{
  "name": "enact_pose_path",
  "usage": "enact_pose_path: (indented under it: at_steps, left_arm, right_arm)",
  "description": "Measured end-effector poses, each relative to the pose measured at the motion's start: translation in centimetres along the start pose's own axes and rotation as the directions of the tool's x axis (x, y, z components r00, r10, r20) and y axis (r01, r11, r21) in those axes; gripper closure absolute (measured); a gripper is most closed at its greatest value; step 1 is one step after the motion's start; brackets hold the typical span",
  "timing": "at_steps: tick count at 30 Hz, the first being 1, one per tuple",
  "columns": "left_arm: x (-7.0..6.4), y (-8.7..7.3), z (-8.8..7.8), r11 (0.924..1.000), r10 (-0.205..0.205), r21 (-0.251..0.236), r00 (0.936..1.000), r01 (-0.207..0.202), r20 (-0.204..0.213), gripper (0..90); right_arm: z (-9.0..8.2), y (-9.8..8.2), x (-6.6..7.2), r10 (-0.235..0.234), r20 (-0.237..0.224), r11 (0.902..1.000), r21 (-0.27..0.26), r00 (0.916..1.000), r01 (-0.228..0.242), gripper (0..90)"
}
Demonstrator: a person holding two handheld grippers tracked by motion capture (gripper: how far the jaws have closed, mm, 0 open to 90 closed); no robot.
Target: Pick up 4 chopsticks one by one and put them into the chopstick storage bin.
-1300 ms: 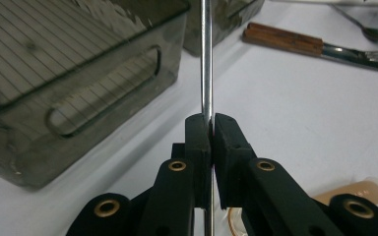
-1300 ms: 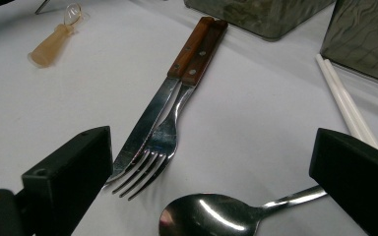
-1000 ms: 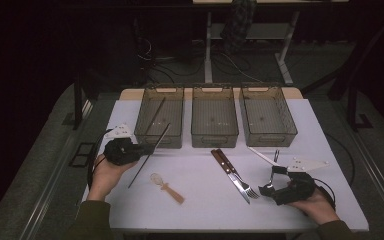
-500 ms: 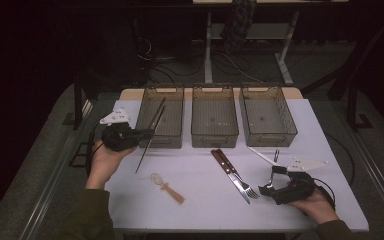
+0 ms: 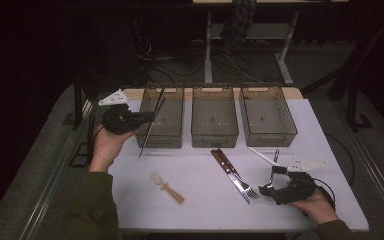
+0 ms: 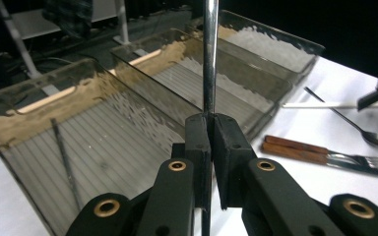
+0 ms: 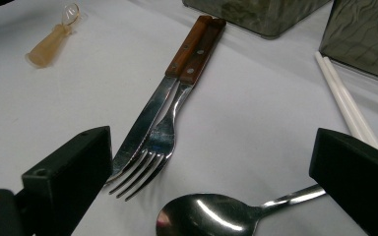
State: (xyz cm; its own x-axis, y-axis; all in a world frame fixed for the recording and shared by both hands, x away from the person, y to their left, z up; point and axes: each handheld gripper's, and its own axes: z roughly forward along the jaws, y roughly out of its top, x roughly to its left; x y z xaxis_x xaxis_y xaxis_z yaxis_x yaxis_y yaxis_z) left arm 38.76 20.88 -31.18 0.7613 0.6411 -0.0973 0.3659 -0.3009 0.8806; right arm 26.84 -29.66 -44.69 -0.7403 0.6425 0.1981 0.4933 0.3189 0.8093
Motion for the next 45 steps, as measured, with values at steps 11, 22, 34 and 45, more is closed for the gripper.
enact_pose_path:
  at_steps: [11,22,34,45]
  left_arm:
    - [2.0,3.7,0.5,0.9996,-0.009,-0.026,0.9989,0.008,-0.046,84.9]
    - [3.4,6.3,2.8,0.9996,-0.003,-0.027,0.9936,0.0,-0.113,84.9]
    - [5.2,2.5,5.8,0.997,-0.058,0.043,0.9875,0.065,-0.146,84.9]
    - [6.0,-0.3,6.6,0.9887,-0.081,0.113,0.9844,0.099,-0.157,84.9]
  right_arm:
    - [0.0,0.0,0.0,0.003,0.0,1.0,-0.006,1.0,-0.003,2.6]
    - [-0.1,-0.1,0.0,0.007,-0.006,1.0,-0.005,1.0,-0.007,2.6]
    - [-0.1,-0.1,-0.1,0.014,-0.008,0.9998,-0.014,0.9999,-0.014,2.6]
    - [-0.1,-0.2,-0.1,0.023,-0.004,0.9997,-0.011,0.9997,-0.023,2.6]
